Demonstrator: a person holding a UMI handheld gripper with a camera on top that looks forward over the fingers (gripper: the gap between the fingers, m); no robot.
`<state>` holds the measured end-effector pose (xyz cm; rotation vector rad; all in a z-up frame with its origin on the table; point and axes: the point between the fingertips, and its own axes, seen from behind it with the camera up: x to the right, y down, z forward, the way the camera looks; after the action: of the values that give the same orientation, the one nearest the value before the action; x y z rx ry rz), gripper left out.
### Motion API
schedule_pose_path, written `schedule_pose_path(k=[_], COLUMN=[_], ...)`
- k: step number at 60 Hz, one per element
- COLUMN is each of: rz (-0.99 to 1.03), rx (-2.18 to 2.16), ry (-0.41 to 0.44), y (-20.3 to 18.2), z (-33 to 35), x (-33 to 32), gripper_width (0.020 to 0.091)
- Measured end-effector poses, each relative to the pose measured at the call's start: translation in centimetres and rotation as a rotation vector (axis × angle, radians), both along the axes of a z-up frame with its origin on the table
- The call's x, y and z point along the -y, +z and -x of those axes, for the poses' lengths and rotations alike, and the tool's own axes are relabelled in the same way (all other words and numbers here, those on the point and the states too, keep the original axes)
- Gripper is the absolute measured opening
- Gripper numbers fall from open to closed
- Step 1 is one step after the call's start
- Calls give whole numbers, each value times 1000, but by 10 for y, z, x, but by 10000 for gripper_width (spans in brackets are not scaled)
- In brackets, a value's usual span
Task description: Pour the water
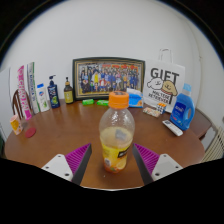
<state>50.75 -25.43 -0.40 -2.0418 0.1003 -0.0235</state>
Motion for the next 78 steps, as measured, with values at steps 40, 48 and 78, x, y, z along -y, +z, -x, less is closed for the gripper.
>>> schedule_pose_path(k=[40, 48, 78], rz=[-85, -141, -309], rx=[210, 391, 1471], ry=[45, 67, 423], y=[27, 89, 221], z=[5, 29, 372], x=[-46, -70, -165], gripper_width=[256, 257, 255])
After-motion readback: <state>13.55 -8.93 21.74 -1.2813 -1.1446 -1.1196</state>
